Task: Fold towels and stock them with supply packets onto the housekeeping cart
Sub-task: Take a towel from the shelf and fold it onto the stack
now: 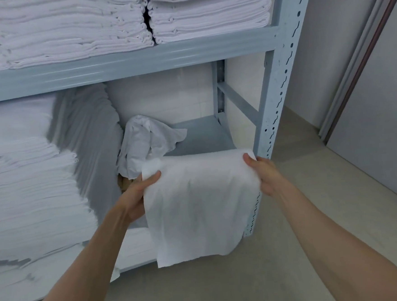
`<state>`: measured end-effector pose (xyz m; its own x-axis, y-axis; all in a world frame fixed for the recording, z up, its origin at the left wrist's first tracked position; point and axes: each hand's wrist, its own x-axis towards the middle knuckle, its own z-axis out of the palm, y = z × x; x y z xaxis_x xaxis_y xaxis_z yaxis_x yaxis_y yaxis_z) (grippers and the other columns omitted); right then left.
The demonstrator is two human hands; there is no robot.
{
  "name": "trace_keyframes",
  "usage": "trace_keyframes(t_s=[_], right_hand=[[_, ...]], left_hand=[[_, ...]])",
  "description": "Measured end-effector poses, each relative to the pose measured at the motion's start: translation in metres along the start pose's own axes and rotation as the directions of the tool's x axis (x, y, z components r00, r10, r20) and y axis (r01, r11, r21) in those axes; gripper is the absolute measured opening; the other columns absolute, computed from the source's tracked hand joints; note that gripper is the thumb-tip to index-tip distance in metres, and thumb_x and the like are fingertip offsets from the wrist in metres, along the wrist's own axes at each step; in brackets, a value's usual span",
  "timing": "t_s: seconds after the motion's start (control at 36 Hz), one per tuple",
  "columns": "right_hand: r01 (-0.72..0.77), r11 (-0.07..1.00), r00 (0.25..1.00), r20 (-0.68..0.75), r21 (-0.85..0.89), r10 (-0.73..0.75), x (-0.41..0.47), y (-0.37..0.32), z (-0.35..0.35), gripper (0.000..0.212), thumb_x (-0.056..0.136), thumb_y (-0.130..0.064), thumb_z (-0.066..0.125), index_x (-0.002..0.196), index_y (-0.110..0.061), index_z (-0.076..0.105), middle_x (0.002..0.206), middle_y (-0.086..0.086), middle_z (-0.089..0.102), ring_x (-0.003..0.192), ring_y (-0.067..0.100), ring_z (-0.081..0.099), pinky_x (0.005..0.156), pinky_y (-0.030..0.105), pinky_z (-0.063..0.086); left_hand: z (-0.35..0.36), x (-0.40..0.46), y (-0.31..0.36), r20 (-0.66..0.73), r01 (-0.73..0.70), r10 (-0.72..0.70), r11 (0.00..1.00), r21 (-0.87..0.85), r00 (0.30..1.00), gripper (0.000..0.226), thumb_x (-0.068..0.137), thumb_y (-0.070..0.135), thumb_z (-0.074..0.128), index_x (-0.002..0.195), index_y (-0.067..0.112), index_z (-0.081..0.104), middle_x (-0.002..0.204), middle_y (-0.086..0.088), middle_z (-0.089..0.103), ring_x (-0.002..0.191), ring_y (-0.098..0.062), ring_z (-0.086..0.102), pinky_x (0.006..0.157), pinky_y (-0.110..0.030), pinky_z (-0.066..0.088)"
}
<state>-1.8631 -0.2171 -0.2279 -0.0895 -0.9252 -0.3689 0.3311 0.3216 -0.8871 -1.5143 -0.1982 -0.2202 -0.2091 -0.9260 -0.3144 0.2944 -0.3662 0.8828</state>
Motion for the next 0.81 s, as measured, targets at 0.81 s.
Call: trace_keyframes(t_s=[0.81], right_hand=[[-0.107,0.952,0.993,-0.085,-0.288,0.086,-0.005,0.028,-0.008,0.052,0.077,-0.014,0.085,0.120,0.000,0.061,0.111,0.016,0.071,0.100,0.032,0.070,0.092,0.051,0.055]], left_hand=[[-0.004,0.016,-0.011,-0.449,0.089,0.095,0.924,0.373,0.888,0.034,0.069,0.013,0.089,0.097,0.009,0.072,0.096,-0.011,0.071,0.072,-0.019,0.067,0.061,-0.027,0.055]])
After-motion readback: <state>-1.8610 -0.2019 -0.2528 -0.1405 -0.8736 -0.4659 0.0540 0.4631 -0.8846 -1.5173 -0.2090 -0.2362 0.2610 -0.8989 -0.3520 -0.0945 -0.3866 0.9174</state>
